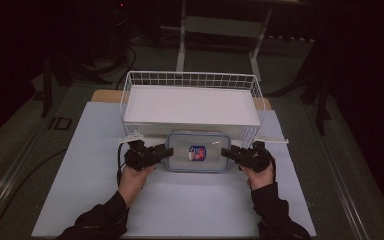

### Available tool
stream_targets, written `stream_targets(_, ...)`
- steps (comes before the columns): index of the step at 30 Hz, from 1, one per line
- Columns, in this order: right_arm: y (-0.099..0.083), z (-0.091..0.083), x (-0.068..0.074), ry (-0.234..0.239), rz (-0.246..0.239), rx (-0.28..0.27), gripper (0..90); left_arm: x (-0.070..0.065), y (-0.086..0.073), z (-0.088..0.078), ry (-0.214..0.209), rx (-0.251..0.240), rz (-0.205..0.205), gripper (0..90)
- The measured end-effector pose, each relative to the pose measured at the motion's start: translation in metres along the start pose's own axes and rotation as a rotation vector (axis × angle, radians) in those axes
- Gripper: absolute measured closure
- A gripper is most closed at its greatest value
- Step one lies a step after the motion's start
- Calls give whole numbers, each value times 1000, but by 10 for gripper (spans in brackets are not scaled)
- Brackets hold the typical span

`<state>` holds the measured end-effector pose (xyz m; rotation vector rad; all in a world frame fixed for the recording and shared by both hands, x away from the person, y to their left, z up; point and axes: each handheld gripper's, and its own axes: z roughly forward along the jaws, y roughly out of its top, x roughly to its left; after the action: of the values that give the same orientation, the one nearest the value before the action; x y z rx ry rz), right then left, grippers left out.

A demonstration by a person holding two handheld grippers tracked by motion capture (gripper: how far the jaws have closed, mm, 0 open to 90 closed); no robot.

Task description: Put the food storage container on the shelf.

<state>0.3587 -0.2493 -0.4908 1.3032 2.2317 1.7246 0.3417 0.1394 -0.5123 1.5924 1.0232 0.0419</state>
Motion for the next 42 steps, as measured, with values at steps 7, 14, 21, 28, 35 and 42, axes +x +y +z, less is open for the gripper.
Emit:
stream_targets(7, 0, 8, -8, -7, 6, 2, 514, 6, -1, 6, 10, -1, -6, 521)
stream_targets(14, 1, 11, -15, 2, 56, -17, 509, 10, 2, 9, -1, -2, -13, 519)
stream_targets(21, 1, 14, -12, -63, 42, -27, 559, 15, 6, 15, 15, 27, -28, 499)
stream_targets(28, -1, 22, -11, -122, 72, -38, 503, 13, 10, 20, 92, -10, 19, 487)
stream_targets(35, 4, 25, -7, -183, 52, -36, 482, 14, 13, 25, 120, -7, 63, 433)
stream_targets(42, 9, 29, -5, -236, 41, -18, 419, 11, 17, 26, 156, 4, 76, 427)
